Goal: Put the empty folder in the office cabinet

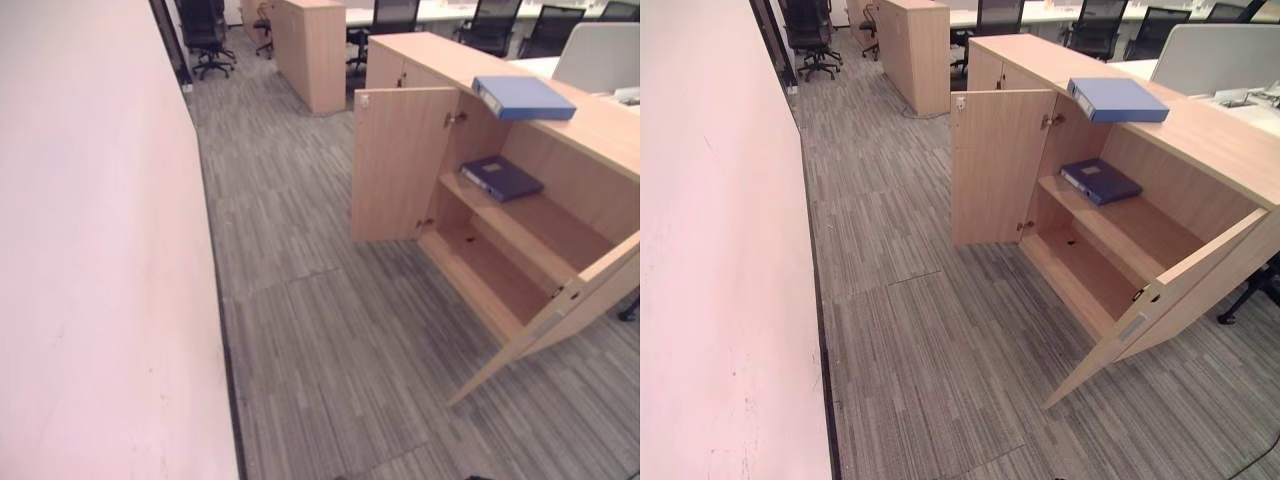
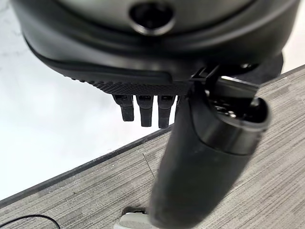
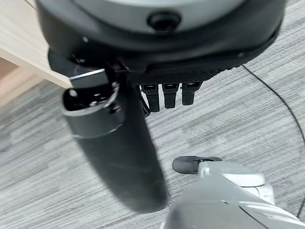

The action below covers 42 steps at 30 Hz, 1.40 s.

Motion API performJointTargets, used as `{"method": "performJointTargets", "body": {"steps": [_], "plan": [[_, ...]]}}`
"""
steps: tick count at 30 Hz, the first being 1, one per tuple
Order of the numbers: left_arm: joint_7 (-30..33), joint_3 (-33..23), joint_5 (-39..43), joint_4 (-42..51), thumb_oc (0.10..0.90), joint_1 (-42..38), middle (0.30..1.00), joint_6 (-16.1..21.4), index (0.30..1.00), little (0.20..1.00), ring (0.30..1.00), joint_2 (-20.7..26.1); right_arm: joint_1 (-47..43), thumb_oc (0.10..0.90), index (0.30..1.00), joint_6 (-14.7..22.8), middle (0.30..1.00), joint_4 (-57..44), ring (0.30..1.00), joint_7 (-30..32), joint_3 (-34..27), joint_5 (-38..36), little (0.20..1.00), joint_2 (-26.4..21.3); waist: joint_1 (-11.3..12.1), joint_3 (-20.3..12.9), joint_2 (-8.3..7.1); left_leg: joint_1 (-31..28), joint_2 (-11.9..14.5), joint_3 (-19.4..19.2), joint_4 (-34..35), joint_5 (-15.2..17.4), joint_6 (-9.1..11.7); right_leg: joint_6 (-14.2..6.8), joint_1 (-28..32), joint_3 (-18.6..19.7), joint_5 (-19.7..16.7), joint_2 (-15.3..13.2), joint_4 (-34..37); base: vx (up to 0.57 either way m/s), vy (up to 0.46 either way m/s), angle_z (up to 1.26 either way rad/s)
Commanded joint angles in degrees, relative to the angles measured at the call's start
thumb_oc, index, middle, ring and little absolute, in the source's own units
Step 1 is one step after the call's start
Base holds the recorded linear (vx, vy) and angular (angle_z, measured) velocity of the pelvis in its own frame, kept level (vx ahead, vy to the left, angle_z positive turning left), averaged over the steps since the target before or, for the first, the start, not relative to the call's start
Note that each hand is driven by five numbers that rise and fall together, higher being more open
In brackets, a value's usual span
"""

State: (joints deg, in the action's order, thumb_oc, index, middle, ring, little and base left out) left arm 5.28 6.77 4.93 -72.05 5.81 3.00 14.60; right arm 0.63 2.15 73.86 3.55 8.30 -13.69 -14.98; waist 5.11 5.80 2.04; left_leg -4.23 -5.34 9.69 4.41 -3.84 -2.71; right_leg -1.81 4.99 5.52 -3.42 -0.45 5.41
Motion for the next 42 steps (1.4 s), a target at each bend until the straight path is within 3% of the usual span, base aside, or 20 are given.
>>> {"method": "performJointTargets", "body": {"steps": [1,27,42], "plan": [[-0.94,-1.23,2.72,0.18,0.800,-4.56,0.900,2.90,0.900,0.900,0.900,1.10,-2.21,0.800,0.900,1.48,0.900,-3.61,0.900,0.08,0.73,-0.83,0.900,-2.39,0.84,0.26,-1.88,-0.52,4.56,11.54,-0.03,5.08,4.58,-2.96,4.56,2.54,8.10,-2.64,-0.45,0.00,0.000,0.00],[-1.04,-1.30,2.37,-0.77,0.800,-4.95,0.900,2.73,0.900,0.900,0.900,1.12,-1.97,0.800,0.900,0.69,0.900,-1.90,0.900,-0.25,0.10,-0.04,0.900,-3.10,0.80,0.11,-1.60,-0.11,4.47,13.13,0.18,4.32,5.05,-2.60,4.63,1.41,8.42,-2.26,-0.47,0.00,-0.005,0.02],[-0.87,-0.95,2.94,-1.30,0.800,-6.18,0.900,2.46,0.900,0.900,0.900,1.20,-1.56,0.800,0.900,0.62,0.900,-1.18,0.900,0.14,-1.20,-1.01,0.900,-3.48,-0.26,2.10,-1.19,1.49,5.33,15.74,-1.44,3.97,6.91,-1.01,3.72,0.90,9.52,-0.19,-1.82,-0.01,-0.067,0.06]]}}
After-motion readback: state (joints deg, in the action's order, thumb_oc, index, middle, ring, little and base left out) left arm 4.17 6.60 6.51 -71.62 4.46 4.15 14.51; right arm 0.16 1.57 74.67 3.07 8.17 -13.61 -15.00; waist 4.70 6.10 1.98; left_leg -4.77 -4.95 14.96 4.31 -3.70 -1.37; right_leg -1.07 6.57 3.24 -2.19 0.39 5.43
